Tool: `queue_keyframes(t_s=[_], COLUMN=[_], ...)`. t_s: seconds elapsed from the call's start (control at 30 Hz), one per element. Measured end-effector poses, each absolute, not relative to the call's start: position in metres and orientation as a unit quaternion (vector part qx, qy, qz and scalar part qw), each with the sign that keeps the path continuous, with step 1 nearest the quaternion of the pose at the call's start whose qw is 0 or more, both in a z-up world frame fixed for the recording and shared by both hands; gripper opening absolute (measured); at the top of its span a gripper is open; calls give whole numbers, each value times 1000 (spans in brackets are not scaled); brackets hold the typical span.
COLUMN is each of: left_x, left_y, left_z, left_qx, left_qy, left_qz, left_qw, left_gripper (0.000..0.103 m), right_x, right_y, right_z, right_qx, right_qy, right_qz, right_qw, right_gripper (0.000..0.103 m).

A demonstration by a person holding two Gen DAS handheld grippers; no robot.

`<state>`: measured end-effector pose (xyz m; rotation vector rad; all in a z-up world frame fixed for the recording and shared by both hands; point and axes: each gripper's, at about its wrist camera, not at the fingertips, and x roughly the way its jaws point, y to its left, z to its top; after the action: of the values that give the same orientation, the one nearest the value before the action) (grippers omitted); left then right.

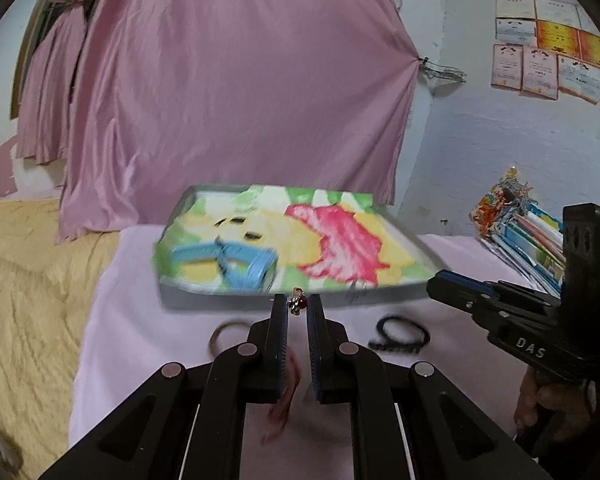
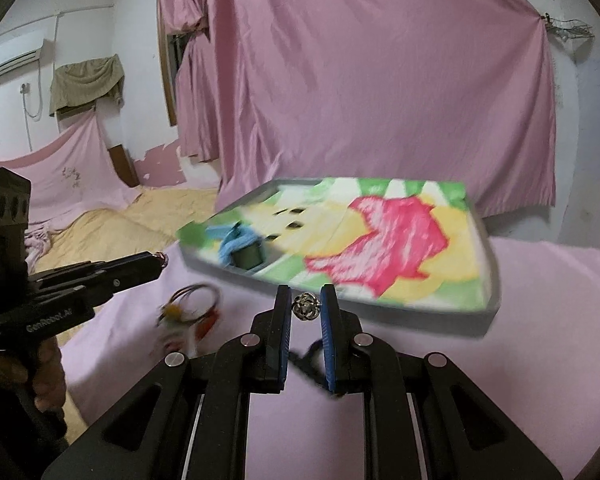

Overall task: Organize jewelry
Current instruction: 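Place the charm and ring into the grey tray and open both grippers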

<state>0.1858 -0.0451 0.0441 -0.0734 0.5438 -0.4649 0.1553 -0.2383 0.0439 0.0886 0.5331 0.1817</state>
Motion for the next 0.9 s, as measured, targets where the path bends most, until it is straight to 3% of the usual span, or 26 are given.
queue_keyframes(t_s=[0.37,0.9], left_x=[261,309], left_y=[-90,-129], left_z=[46,4], left_qx=[-25,14], left_qy=[316,438], left_qz=[-259,-230], left_qw=[912,869], left_gripper=[9,10], right_x=[217,274], right_y=[-278,-290], right_z=[37,-6], right_qx=[74,77], right_qy=[292,416], right_qz=[60,57], right_qw=[952,905], right_gripper=[13,13])
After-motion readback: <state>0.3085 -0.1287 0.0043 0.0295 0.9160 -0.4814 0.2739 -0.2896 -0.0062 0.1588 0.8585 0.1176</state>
